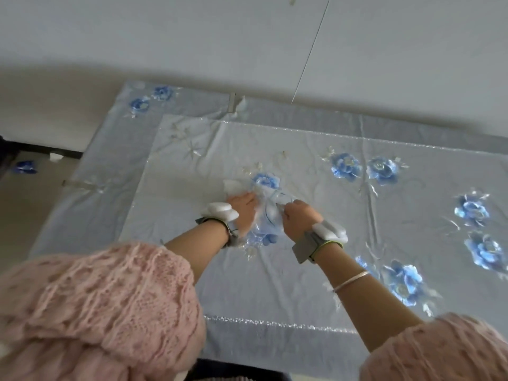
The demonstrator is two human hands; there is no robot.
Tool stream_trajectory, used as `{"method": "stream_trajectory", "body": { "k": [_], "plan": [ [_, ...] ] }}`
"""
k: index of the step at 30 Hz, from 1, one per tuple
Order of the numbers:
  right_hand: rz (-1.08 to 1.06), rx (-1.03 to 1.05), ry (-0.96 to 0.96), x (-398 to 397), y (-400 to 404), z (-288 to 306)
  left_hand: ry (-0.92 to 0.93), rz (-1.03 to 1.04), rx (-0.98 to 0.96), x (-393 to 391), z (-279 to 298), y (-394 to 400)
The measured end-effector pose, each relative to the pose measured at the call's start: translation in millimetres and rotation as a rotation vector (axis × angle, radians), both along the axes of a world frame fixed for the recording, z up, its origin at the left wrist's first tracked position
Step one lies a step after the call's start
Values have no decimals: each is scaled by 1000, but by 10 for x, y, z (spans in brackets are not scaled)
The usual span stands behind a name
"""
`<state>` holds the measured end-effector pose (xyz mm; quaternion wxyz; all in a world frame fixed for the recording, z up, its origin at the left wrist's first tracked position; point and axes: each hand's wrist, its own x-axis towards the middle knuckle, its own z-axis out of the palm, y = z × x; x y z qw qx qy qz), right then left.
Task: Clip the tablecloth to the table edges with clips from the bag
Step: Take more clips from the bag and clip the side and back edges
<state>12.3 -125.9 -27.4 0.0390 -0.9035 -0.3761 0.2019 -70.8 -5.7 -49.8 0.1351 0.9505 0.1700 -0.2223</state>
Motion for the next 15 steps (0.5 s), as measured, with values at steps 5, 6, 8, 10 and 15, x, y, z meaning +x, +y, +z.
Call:
{"method": "stream_trajectory", "body": {
  "k": [5, 6, 8, 10, 15],
  "plan": [
    [-29, 272, 13, 89, -494, 491, 91, -42, -113, 85, 338, 134],
    [-41, 356, 11, 107, -625, 626, 105, -68, -100, 134, 459, 155],
    [-53, 498, -37, 133, -788, 868, 31, -66, -132, 171, 681, 189],
    [-90, 599, -123, 126, -972, 1095, -173, 17, -271, 237, 941, 54],
    [-146, 725, -274, 38, -1180, 1315, -408, 320, -1133, 213, 1457, -517]
  ]
}}
